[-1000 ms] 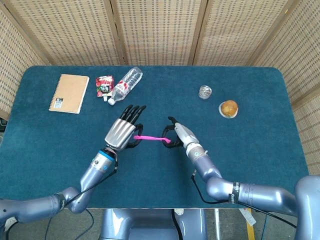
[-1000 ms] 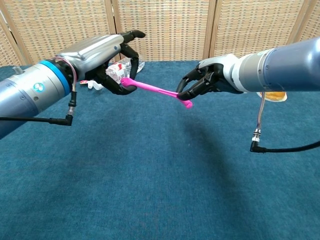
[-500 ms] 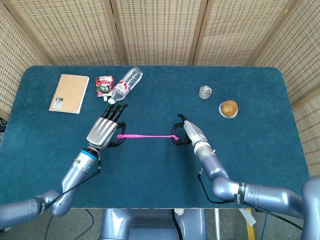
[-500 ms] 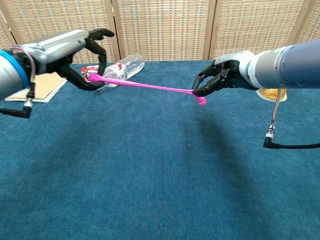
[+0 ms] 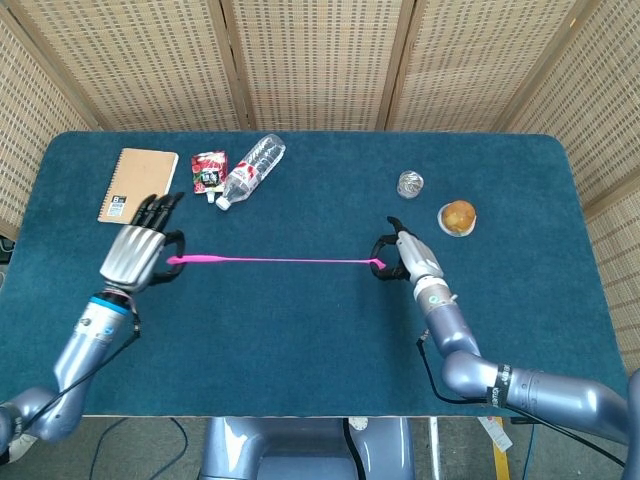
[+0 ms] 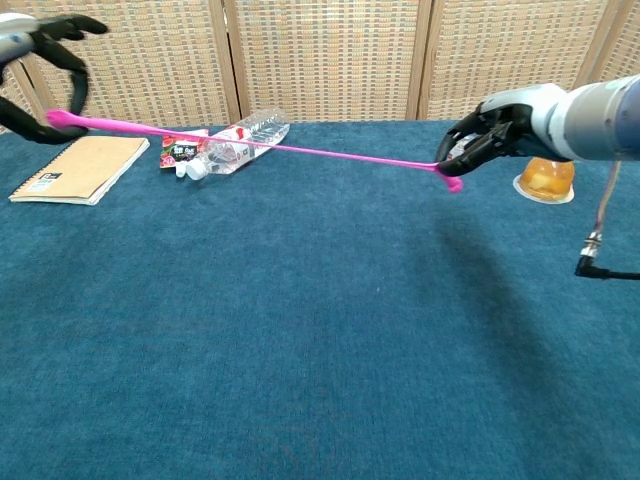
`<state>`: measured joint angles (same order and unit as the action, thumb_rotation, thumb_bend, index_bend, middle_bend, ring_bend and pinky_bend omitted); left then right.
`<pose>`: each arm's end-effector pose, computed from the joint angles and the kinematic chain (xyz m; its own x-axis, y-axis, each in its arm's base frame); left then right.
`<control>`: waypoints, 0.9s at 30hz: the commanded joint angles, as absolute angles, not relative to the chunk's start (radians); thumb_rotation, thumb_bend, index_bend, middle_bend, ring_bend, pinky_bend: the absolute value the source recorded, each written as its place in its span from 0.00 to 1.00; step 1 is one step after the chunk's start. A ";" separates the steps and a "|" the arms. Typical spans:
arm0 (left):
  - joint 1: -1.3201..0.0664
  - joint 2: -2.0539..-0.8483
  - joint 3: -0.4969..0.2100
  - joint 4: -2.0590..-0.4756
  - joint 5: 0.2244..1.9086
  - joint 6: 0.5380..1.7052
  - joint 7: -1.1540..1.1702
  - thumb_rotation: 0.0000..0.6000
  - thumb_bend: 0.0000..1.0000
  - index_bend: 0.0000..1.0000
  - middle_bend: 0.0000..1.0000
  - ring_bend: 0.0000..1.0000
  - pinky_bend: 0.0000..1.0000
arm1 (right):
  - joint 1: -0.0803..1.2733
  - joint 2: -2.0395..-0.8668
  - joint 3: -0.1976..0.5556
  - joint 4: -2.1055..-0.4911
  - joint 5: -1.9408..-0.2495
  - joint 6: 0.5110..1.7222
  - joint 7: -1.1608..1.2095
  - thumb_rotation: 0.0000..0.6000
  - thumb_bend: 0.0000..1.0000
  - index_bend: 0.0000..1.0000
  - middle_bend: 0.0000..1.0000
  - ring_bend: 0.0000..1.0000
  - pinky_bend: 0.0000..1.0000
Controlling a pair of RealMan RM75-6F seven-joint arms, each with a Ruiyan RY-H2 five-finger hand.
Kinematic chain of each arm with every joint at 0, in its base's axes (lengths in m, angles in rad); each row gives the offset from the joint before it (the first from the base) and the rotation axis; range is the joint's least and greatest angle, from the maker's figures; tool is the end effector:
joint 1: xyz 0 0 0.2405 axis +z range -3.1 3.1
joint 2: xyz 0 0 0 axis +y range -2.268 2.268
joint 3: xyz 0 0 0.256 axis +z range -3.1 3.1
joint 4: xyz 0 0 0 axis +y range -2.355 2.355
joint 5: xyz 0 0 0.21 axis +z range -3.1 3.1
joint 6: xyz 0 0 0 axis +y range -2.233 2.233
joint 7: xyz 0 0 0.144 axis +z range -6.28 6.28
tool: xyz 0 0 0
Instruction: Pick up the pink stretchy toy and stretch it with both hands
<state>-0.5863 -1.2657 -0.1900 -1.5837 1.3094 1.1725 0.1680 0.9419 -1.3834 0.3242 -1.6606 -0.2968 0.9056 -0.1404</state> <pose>-0.1898 0.3376 0.1004 0.4126 0.0062 0.9109 0.8650 -0.3159 -0.3897 -0.1210 -0.3862 0.0274 -0.2145 -0.4048 0.8889 -0.9703 0.1925 -0.1465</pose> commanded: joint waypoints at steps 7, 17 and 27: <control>-0.531 -1.199 -0.212 -1.463 1.224 1.164 0.041 1.00 0.56 0.87 0.00 0.00 0.00 | 0.863 -1.303 0.293 -1.687 -0.370 0.923 -0.120 1.00 0.58 0.72 0.05 0.00 0.00; -0.490 -1.234 -0.213 -1.222 1.167 1.094 -0.160 1.00 0.57 0.87 0.00 0.00 0.00 | 0.722 -1.207 0.186 -1.691 -0.656 0.999 -0.105 1.00 0.58 0.72 0.06 0.00 0.00; -0.460 -1.279 -0.205 -1.005 1.179 1.058 -0.328 1.00 0.57 0.87 0.00 0.00 0.00 | 0.579 -1.119 0.102 -1.676 -0.874 1.064 -0.009 1.00 0.58 0.72 0.06 0.00 0.00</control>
<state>-0.4704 -1.2635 -0.2080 -1.0444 1.1706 1.0689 -0.2865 0.6140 -1.1459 0.1255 -1.6803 -0.8338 1.0461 -0.0429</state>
